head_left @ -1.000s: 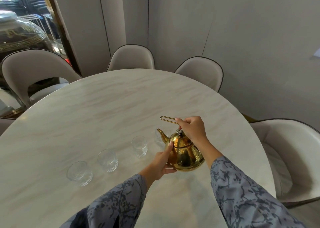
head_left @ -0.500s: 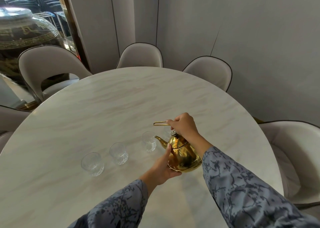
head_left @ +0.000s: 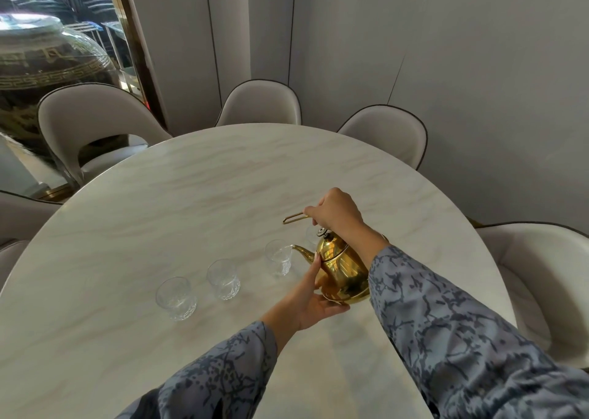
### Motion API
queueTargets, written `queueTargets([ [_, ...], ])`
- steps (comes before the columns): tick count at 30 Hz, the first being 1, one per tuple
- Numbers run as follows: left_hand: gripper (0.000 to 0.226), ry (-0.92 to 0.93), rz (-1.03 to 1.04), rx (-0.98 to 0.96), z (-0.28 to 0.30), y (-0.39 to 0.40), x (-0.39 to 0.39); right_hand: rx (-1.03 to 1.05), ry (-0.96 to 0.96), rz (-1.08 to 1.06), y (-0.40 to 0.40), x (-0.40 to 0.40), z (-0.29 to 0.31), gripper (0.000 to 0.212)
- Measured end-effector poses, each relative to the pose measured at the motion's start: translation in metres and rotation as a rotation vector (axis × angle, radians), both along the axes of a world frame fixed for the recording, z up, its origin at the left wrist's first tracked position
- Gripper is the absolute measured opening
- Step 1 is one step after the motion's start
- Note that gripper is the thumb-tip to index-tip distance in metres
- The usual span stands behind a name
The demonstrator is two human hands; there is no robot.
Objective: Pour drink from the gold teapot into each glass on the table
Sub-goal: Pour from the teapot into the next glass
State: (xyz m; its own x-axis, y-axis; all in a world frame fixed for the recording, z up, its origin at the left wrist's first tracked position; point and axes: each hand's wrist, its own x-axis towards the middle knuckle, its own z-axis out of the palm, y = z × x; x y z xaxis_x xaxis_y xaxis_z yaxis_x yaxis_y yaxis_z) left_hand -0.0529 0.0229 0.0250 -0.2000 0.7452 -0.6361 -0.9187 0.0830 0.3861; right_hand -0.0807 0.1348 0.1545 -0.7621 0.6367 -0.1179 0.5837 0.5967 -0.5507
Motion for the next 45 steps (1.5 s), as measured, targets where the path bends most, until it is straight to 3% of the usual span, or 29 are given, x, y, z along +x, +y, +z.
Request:
queueTargets([
  [45,0.096,-0.056,-0.025,0.093,0.025,0.003,0.0,0.101,-0.011,0.055,-0.005,0.002,0.04,0.022],
])
